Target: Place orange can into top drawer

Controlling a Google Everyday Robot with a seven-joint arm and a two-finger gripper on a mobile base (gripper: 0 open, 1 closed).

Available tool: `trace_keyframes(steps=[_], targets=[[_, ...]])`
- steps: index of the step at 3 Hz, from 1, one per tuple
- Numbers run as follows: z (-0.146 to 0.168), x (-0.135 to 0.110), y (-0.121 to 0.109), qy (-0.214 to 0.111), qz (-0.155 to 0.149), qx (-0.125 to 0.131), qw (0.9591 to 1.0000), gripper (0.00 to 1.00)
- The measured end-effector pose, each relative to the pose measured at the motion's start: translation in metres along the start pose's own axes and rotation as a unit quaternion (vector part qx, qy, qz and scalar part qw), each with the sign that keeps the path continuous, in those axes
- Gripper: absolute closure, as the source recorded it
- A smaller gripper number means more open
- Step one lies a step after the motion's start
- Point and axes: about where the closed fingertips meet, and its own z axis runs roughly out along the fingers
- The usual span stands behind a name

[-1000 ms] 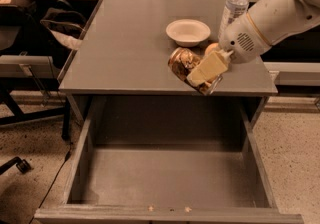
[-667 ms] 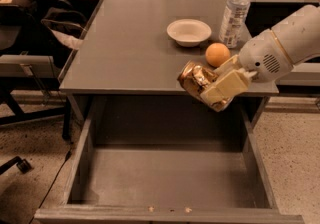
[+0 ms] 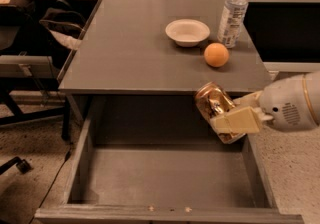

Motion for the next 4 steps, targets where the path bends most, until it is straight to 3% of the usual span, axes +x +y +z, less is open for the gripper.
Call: trace_keyframes(steps=[1,3,4], targets=[[0.006,0.01,-0.013,-0.017,0.024,0.034,0.999,1.0],[0.016,0.015,-0.011,-0.018,0.027,0.049,0.9982,1.0],[0.046,0.048,-0.016,-0.002,0.063,0.064,0.996,1.0]])
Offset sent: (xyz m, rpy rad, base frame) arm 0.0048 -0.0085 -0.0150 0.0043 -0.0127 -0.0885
